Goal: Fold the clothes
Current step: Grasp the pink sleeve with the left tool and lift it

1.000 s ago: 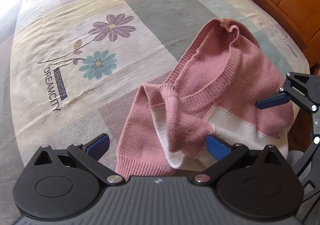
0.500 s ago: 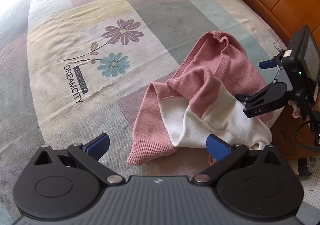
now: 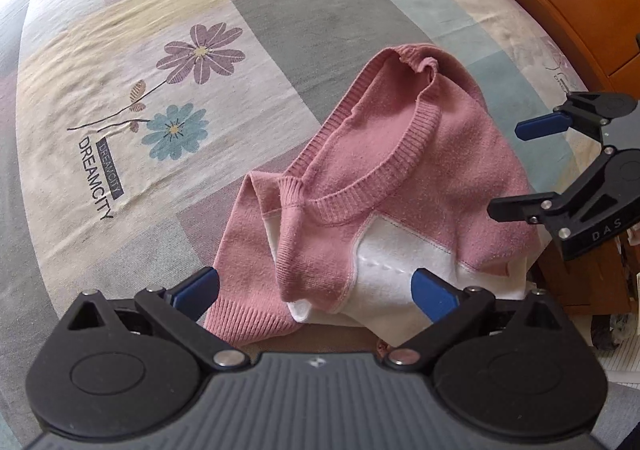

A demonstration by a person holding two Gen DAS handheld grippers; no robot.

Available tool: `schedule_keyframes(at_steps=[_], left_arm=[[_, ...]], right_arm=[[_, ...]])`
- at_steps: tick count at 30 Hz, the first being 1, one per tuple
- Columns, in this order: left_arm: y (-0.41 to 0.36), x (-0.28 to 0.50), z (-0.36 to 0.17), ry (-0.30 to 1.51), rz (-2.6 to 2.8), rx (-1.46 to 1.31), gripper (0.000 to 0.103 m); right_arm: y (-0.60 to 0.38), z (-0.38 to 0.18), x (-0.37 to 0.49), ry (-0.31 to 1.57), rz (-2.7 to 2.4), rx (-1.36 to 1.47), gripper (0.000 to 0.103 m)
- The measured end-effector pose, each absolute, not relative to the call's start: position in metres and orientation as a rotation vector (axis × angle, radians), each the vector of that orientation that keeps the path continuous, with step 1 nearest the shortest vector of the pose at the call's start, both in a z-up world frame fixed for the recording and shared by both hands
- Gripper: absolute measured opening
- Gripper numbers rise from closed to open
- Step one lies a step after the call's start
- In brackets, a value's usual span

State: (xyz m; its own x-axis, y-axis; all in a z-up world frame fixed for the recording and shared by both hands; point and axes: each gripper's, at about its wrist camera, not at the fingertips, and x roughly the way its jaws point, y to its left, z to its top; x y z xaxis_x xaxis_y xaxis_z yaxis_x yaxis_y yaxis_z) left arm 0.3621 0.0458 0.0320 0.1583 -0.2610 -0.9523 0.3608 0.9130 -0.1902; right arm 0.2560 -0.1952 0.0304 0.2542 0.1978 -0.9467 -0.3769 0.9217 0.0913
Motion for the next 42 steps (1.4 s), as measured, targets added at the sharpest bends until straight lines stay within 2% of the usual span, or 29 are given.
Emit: schedule_keyframes(at_steps=[6,8,15,17,22,23,24,28,31,37,38,42], left_arm=[[0.045,0.376,0.009,1.349,-0.36,0.024,0.1],[0.046,0.381,-0.002,1.361,-0.369,-0.005,0.094],[0.046,0.389,-0.029,1.376,-0.497,-0.111,0.091],[0.048,0.39,-0.033,1.396,-0.545,-0.153,0.08],[0.059,0.396,-0.036,1.43,-0.665,-0.211,0.076],[0.062,0.398,-0.036,1.435,-0.68,-0.222,0.067],[0.064,0.402,-0.036,1.434,-0.704,-0.251,0.064],[0.064,0.415,-0.046,1.464,-0.798,-0.324,0.062],[0.067,0.423,-0.062,1.524,-0.827,-0.453,0.055],[0.067,0.428,-0.078,1.56,-0.862,-0.533,0.055],[0.067,0.428,-0.077,1.563,-0.864,-0.54,0.047],[0.069,0.427,-0.077,1.574,-0.871,-0.569,0.043]], right_arm=[[-0.22,0.035,0.273,1.268,0.643,-0.112,0.103],[-0.22,0.029,0.279,1.264,0.688,-0.134,0.103],[-0.211,0.011,0.278,1.249,0.762,-0.093,0.103],[-0.209,0.007,0.275,1.249,0.754,-0.085,0.103],[-0.204,-0.001,0.271,1.244,0.739,-0.088,0.103],[-0.203,-0.002,0.271,1.243,0.737,-0.095,0.103],[-0.201,-0.003,0.27,1.241,0.736,-0.101,0.103],[-0.2,-0.008,0.268,1.234,0.727,-0.109,0.103],[-0.201,-0.013,0.267,1.228,0.719,-0.108,0.103],[-0.199,-0.022,0.264,1.21,0.702,-0.125,0.103],[-0.198,-0.024,0.263,1.205,0.698,-0.131,0.103],[-0.196,-0.029,0.261,1.184,0.683,-0.156,0.103]])
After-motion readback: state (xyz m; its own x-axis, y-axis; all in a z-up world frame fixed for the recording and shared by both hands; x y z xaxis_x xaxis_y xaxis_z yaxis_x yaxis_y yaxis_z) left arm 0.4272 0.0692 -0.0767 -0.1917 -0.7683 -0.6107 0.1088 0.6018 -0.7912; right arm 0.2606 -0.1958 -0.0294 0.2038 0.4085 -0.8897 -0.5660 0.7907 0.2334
